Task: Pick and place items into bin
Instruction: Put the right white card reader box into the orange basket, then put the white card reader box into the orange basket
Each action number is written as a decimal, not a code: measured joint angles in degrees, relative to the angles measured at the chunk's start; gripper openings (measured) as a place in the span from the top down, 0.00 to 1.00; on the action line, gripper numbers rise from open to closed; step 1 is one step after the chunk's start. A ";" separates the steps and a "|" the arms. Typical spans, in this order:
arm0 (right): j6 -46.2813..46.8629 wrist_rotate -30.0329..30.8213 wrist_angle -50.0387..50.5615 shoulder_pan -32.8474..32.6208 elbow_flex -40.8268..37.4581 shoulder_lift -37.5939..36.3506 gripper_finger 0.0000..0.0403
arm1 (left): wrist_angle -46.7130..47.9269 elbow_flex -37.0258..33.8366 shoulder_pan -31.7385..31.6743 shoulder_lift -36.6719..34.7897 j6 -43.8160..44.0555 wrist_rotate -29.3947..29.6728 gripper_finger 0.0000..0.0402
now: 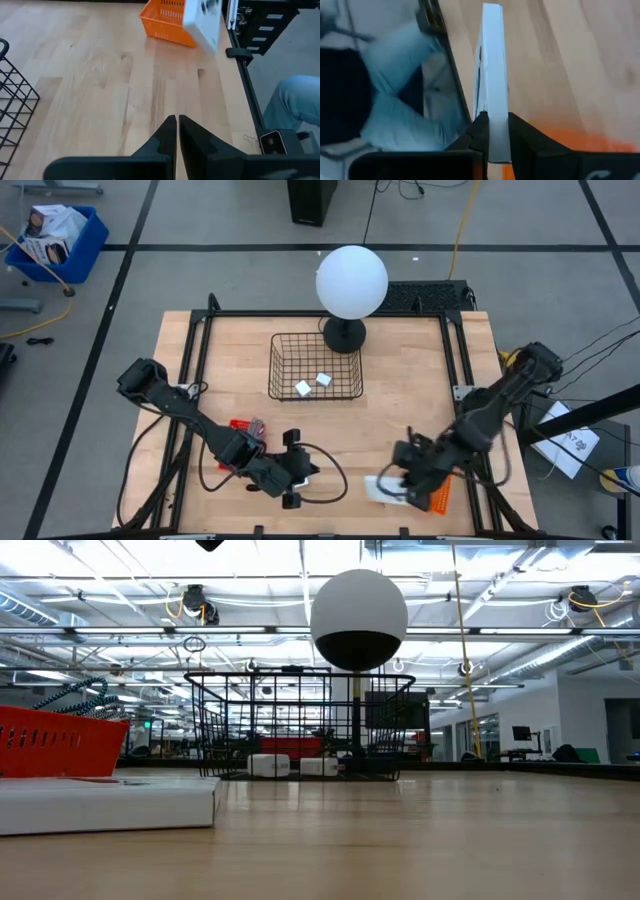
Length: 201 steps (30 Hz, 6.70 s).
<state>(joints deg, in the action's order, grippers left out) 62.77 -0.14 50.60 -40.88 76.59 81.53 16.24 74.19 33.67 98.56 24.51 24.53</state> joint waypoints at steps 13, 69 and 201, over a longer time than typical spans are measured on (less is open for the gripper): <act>-1.23 -16.75 25.15 -2.03 -0.28 -6.13 0.91 | -1.56 0.00 -0.77 0.00 -3.04 -0.20 0.94; -23.61 -25.29 18.91 5.77 -18.43 -6.17 0.24 | -1.48 0.00 -3.45 0.02 -6.01 -2.10 0.94; -19.89 12.20 -60.81 13.74 -23.33 23.22 1.00 | 3.62 -15.45 -3.60 5.48 36.22 -26.05 0.94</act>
<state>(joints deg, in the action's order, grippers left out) 42.87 12.06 -10.20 -27.15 53.25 104.75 19.87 58.74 30.07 104.05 60.73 -1.51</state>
